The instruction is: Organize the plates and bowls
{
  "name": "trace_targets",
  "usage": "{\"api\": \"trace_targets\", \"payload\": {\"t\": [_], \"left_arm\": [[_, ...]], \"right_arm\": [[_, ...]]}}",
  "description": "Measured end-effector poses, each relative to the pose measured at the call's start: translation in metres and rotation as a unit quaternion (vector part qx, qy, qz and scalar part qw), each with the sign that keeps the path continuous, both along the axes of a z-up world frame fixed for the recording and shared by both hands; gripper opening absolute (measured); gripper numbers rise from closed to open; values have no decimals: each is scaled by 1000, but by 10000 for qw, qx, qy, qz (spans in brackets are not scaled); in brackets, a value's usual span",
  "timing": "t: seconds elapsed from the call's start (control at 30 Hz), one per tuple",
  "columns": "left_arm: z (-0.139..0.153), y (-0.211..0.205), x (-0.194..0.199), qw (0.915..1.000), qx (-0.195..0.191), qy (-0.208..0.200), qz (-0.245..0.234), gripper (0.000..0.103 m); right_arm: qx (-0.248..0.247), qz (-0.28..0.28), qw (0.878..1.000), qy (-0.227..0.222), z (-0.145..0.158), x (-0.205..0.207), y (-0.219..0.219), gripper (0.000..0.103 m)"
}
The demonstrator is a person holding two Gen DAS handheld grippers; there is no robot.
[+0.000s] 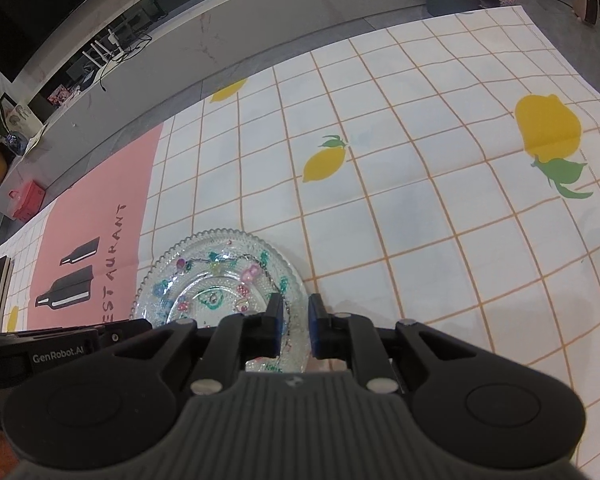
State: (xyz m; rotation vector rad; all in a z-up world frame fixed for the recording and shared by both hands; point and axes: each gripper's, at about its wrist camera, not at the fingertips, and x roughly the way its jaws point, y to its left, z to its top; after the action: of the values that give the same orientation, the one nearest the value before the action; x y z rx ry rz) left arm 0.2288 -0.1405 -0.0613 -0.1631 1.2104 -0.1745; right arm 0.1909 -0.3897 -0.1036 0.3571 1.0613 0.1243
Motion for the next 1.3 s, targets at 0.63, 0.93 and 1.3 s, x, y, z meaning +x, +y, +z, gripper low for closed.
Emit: {"api": "trace_targets", "payload": {"t": [0.63, 0.93, 1.3], "left_arm": [[7, -2, -4, 10000, 2, -65, -37, 17], [7, -6, -3, 9999, 13, -48, -92, 17], [33, 49, -9, 9989, -211, -264, 313, 17]], "right_arm": [[-138, 8, 9999, 22, -1, 1, 2, 27], [-110, 49, 9999, 23, 1, 1, 2, 27], [-128, 90, 9999, 57, 3, 2, 12, 28]]}}
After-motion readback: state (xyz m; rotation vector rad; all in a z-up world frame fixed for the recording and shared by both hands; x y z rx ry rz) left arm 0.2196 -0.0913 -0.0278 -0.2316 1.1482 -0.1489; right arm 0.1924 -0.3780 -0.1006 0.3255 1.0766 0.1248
